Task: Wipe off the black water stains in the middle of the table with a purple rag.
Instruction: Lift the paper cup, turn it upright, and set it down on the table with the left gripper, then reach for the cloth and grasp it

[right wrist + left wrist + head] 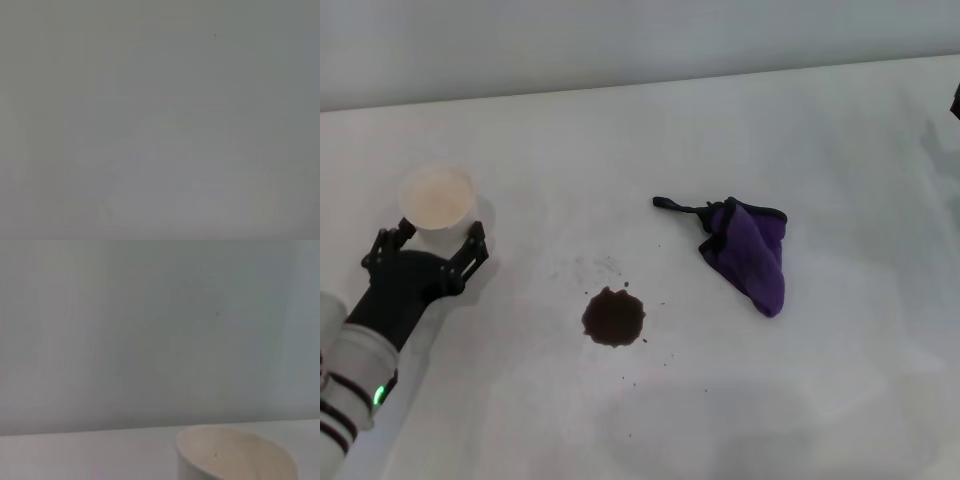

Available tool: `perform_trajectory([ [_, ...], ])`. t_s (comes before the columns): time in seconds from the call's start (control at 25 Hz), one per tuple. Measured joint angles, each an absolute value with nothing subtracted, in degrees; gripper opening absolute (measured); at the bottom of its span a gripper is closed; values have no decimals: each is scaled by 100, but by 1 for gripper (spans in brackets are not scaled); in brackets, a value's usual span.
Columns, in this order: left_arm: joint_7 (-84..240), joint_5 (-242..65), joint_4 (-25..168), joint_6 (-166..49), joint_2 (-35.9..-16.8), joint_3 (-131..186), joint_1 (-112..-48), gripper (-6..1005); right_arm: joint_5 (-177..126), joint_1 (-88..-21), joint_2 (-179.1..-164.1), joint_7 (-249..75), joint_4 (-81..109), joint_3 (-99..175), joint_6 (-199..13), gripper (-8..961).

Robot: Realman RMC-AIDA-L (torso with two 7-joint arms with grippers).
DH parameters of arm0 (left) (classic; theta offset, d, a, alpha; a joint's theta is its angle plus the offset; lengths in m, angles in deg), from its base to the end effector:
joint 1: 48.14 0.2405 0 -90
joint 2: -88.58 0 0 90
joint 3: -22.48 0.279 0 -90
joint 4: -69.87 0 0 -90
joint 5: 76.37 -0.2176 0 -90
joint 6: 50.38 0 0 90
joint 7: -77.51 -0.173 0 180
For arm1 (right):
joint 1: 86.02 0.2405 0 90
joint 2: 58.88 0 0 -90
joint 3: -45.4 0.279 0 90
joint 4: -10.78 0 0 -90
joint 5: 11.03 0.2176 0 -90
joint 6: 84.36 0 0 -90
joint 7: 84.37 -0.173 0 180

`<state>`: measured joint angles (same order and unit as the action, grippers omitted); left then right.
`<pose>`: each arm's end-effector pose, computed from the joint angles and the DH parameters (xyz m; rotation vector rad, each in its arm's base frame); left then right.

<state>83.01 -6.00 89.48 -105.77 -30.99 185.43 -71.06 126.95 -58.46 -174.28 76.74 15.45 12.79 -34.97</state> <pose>-0.3340 0.3285 -0.1275 -1.8813 -0.7597 -0.6040 0.4372 0.3871 0.0347 -1.4186 0.7954 0.4398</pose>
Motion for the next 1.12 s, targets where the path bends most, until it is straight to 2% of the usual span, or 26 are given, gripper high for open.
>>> perform_trajectory([
  [0.32, 8307, -867, 8990, -10850, -3098, 18552, -6532, 891, 12696, -5828, -17429, 7644, 1545, 1279, -3495, 777],
  [0.64, 8340, -872, 9009, -12199, -3079, 18541, -5784, 890, 12683, -5790, -17426, 7180, 1528, 1140, -3485, 772],
  [0.8, 8430, -668, 8849, -12840, -3053, 18425, -5561, 890, 12514, -5866, -17323, 5797, 1878, -112, -3681, 770],
  [0.96, 9189, -558, 8237, -13032, -3044, 18287, -5606, 890, 11413, -6065, -17193, 3820, 3114, -1768, -4434, 768],
  [1.12, 10104, -553, 7531, -13011, -3035, 18262, -5872, 888, 9192, -6305, -16932, 1216, 4540, -2563, -4709, 765],
])
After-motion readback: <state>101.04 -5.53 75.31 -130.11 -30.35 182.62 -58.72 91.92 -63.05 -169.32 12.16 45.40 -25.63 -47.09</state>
